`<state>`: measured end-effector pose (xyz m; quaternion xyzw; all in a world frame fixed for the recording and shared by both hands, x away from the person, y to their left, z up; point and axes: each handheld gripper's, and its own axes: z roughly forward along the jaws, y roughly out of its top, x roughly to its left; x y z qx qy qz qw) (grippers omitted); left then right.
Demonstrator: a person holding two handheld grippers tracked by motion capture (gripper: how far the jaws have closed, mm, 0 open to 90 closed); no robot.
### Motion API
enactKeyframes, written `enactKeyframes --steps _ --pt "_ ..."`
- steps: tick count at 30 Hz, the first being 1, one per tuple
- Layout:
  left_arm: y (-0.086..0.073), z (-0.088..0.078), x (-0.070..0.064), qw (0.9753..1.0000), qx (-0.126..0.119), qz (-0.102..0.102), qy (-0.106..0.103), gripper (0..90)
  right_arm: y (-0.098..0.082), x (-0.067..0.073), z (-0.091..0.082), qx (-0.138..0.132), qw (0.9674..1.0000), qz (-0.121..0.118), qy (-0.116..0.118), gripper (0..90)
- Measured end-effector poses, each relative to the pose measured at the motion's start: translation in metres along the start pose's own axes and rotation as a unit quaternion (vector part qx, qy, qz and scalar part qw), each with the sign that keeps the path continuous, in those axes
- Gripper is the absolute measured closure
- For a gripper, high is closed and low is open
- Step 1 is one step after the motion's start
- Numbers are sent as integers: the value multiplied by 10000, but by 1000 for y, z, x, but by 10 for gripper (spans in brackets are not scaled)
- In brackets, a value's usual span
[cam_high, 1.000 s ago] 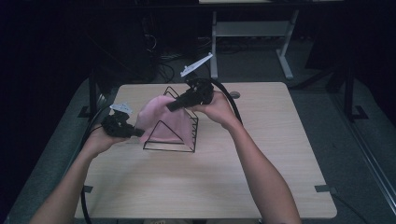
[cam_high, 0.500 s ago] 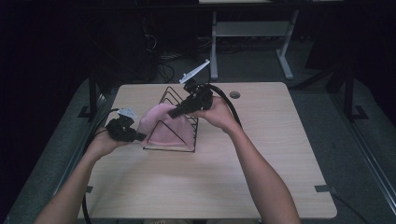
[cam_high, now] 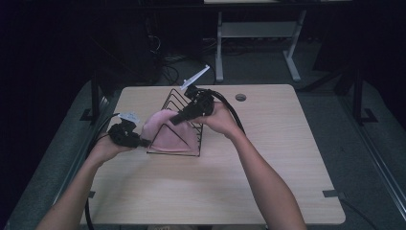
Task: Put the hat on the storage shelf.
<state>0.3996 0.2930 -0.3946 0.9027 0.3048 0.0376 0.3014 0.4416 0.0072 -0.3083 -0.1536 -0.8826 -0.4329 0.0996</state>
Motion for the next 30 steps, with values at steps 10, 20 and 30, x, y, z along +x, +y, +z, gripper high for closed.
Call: enactKeyframes --steps 10,20,30 --pt "-2 7 4 9995 264 91 117 840 -3 1 -9 -195 9998 10 -47 710" --pt "-7 11 9 9993 358 24 104 838 -7 0 3 -132 9998 -48 -142 836" --pt "-6 17 8 9989 470 -14 79 838 -9 0 4 -207 9995 -75 -206 836"
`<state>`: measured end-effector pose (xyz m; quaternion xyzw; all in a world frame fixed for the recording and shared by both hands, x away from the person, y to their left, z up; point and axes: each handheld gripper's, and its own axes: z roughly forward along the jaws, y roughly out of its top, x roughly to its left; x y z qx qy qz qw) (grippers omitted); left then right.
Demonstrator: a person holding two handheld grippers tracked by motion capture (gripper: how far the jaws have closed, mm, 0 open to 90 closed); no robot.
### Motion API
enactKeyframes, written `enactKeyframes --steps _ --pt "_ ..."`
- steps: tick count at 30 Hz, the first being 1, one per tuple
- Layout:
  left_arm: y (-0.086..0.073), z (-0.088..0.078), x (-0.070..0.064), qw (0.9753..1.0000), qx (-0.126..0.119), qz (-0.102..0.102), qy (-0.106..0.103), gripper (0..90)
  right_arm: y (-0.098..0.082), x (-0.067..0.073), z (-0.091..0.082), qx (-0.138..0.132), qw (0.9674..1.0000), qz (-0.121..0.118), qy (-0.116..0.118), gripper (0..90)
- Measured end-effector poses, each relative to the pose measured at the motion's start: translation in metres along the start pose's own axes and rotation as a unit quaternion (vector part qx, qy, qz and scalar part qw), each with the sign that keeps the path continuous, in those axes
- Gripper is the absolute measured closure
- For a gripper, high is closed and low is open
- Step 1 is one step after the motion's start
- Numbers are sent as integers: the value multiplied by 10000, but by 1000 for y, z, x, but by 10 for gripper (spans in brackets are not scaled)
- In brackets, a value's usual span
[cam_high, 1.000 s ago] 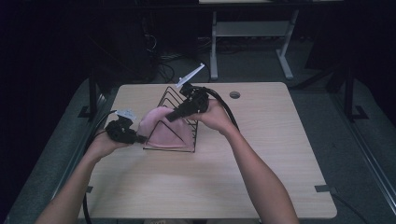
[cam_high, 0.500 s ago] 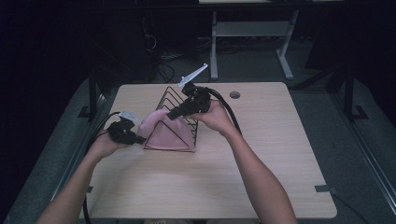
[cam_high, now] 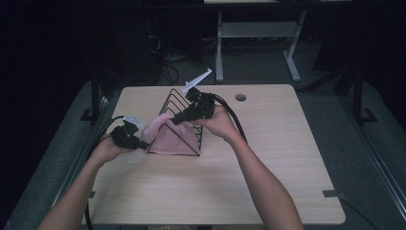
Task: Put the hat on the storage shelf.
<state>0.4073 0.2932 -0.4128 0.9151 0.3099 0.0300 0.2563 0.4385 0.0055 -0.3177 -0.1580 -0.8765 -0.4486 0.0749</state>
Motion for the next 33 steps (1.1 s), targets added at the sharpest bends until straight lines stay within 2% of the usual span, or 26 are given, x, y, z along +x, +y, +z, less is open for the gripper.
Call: enactKeyframes --steps 2,8,11,16,19,29,33 --pt "0 1 1 10000 27 -3 -1 838 0 0 1 24 10000 -61 -9 835" --pt "0 2 1 10000 21 -13 -4 834 -1 0 1 10 10000 5 26 824" --pt "0 1 1 10000 4 0 7 819 -1 0 0 -7 10000 11 19 767" --pt "-1 -5 -1 9999 -97 54 -5 722 -7 0 -10 -238 9996 155 73 653" --pt "-3 -10 -2 9999 -165 11 -24 662 -12 -1 -18 -358 9990 232 127 600" --pt "-11 -26 -5 9996 -208 20 165 591 -34 0 -45 -386 9985 359 -157 509" --pt "-12 -31 -7 9995 -253 -65 190 543 -44 1 -57 -442 9978 401 -295 489"
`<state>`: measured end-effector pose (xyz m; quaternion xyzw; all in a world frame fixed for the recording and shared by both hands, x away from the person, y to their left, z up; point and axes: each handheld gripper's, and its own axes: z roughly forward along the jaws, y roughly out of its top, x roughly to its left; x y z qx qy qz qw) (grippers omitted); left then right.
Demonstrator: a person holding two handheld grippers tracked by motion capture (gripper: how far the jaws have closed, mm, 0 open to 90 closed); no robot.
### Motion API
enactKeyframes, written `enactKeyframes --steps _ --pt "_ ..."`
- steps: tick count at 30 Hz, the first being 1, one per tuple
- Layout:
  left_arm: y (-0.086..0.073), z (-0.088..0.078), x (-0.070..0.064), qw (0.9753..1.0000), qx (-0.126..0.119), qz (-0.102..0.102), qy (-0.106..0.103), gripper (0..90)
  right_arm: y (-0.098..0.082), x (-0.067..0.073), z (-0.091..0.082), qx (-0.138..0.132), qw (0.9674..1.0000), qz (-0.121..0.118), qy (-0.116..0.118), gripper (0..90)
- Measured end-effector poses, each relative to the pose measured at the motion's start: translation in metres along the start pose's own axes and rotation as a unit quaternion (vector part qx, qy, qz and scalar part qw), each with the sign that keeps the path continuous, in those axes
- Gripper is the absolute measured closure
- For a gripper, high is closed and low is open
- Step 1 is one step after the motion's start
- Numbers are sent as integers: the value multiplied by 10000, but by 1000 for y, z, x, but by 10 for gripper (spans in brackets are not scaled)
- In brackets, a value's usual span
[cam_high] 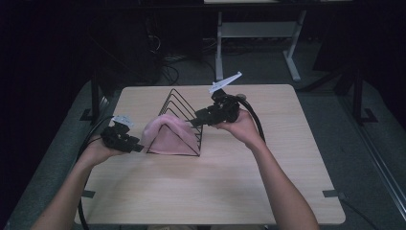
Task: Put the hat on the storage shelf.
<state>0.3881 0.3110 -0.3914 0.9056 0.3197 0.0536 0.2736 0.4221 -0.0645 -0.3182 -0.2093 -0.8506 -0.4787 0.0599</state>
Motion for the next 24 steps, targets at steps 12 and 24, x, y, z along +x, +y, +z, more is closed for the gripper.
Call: enactKeyframes --steps 12,24 --pt "1 -7 -12 9999 -167 7 -4 488 -39 -9 -34 -110 9989 252 -380 443" --pt "-3 -7 -17 9998 -212 -58 37 451 -82 -19 -67 -183 9939 657 -861 365"
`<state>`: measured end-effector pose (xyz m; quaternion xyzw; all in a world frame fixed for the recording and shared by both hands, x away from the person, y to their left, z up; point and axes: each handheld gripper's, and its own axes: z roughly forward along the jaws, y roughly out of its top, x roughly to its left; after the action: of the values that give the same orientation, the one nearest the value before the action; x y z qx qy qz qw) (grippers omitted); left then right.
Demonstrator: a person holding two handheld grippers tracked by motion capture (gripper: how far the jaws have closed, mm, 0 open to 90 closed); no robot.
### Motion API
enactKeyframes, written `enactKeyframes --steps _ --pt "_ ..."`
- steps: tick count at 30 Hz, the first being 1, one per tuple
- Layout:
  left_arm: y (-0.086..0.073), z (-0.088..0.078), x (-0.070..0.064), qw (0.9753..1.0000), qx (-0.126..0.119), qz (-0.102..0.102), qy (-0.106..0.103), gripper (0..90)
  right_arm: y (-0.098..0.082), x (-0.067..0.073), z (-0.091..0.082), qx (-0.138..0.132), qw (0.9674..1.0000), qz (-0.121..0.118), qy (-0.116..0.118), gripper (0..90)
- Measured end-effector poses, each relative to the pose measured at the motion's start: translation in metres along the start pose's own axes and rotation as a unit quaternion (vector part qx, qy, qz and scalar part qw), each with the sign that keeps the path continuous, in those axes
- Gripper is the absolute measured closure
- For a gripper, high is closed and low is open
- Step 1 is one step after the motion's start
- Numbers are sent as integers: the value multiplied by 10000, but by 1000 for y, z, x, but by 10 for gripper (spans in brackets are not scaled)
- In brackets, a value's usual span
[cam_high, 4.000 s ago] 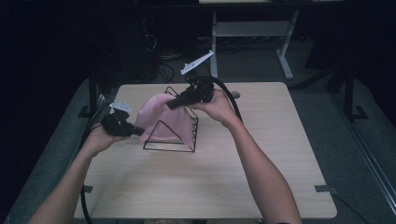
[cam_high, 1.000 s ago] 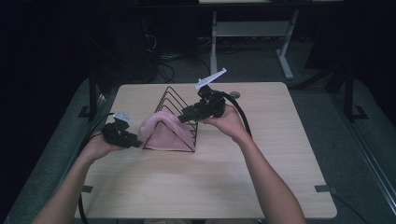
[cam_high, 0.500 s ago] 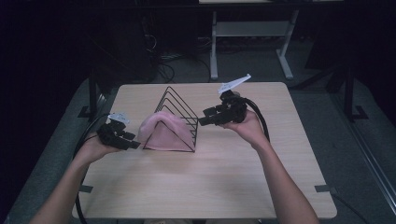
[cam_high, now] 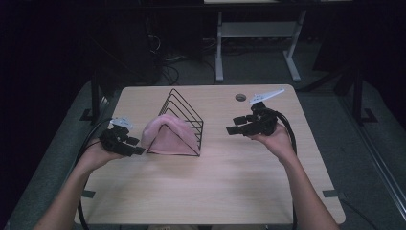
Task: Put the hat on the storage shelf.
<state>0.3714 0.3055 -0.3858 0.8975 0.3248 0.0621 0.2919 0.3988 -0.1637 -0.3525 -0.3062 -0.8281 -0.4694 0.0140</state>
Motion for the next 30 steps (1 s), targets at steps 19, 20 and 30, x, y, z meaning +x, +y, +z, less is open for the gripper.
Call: enactKeyframes --steps 19,20,30 --pt "-24 4 -5 9999 4 -166 7 402 -46 -16 -26 42 9984 443 -335 330" --pt "-25 5 -6 9999 7 -160 20 401 -48 -16 -27 37 9983 465 -343 329" --pt "-36 10 -10 9998 64 -188 4 381 -74 -21 -36 97 9970 639 -423 320"
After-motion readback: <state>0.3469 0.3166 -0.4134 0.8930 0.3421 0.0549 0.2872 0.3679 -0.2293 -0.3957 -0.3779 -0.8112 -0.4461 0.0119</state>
